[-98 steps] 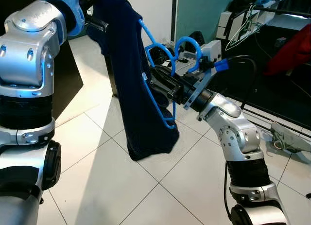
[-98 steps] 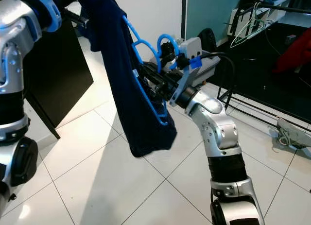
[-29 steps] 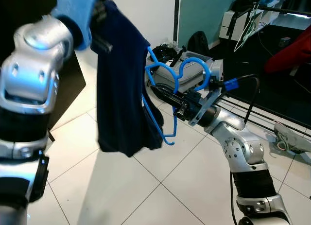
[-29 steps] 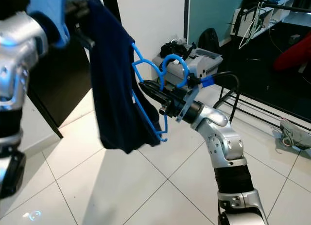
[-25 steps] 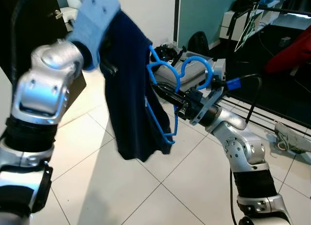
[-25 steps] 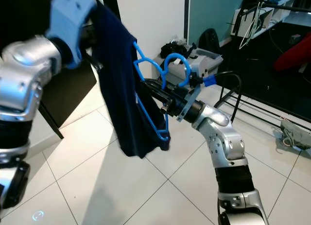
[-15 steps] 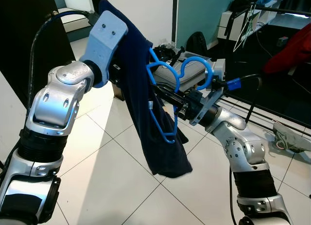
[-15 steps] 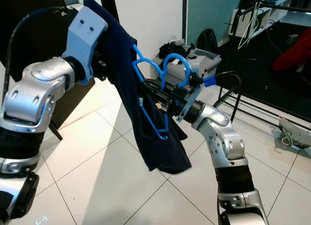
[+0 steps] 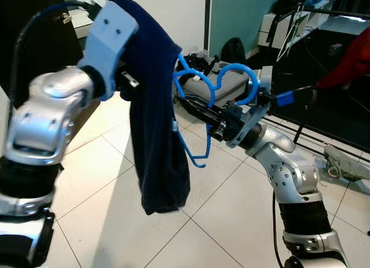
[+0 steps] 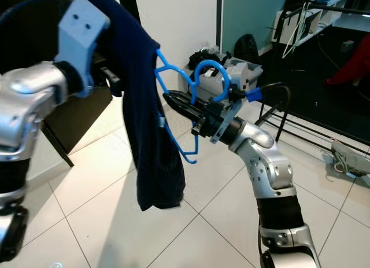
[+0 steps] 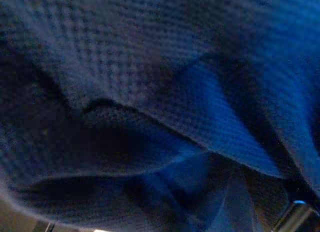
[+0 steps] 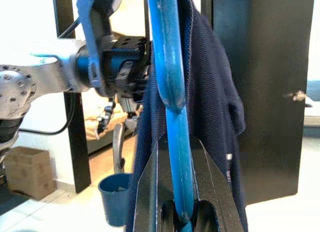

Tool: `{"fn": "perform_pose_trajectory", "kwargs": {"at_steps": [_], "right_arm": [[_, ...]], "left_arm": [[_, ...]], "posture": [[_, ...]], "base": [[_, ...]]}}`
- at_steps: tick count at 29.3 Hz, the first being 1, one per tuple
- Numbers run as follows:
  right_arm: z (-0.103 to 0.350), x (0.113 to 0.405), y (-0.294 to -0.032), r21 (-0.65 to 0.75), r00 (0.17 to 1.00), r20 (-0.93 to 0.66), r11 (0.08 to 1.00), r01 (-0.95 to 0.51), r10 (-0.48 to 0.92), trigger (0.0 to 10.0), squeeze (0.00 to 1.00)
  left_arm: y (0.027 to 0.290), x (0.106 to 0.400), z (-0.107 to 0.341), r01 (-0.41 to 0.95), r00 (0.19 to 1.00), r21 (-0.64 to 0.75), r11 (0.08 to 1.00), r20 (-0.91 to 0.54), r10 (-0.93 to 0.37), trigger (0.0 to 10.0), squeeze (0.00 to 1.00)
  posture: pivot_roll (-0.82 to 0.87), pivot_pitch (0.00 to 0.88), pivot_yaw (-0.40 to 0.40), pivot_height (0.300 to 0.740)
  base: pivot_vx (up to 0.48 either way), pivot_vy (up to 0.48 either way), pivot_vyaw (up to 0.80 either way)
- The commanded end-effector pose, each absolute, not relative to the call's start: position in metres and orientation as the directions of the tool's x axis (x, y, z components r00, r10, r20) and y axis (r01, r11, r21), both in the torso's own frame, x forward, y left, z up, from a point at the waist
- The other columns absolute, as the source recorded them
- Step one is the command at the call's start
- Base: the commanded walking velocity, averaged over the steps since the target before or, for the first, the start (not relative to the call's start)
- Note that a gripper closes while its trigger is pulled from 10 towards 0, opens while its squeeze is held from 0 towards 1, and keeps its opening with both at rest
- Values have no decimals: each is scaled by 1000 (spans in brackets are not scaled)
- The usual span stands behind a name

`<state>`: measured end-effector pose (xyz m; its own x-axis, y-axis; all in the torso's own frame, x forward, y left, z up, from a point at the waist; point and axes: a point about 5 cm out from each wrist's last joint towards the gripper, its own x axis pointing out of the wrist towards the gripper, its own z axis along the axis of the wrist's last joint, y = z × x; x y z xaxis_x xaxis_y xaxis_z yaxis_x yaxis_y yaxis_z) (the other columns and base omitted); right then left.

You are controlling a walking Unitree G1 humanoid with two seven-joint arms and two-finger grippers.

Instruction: Hang hanger

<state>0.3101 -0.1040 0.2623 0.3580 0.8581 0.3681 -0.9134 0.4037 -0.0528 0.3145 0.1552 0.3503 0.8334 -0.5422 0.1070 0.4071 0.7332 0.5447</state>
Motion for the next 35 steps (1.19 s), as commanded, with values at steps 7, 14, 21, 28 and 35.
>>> {"fn": "perform_pose_trajectory", "kwargs": {"at_steps": [7, 14, 21, 28, 35], "right_arm": [[266, 308, -94, -66, 314, 375, 363, -929, 872, 10000, 0], [265, 310, -100, -68, 349, 377, 402, -913, 858, 10000, 0], [263, 312, -114, -70, 397, 360, 449, -891, 844, 10000, 0], [263, 313, -124, -87, 414, 337, 466, -880, 845, 10000, 0], [258, 311, -128, -120, 398, 270, 441, -889, 877, 10000, 0]], "left_arm": [[147, 298, 353, 527, 716, 630, 571, 33, -697, 10000, 1000], [165, 296, 332, 530, 745, 685, 500, -95, -660, 10000, 1000], [209, 291, 326, 518, 791, 688, 508, -160, -590, 10000, 0], [241, 277, 316, 573, 775, 663, 482, -246, -582, 10000, 0], [252, 269, 321, 570, 776, 695, 438, -280, -566, 10000, 0]], "posture": [[7, 0, 73, 740], [-2, 0, 86, 740], [-8, 0, 86, 740], [-11, 0, 80, 740], [-11, 0, 70, 740]], "base": [[0, 0, 0], [0, 0, 0], [0, 0, 0], [0, 0, 0], [0, 0, 0]]}}
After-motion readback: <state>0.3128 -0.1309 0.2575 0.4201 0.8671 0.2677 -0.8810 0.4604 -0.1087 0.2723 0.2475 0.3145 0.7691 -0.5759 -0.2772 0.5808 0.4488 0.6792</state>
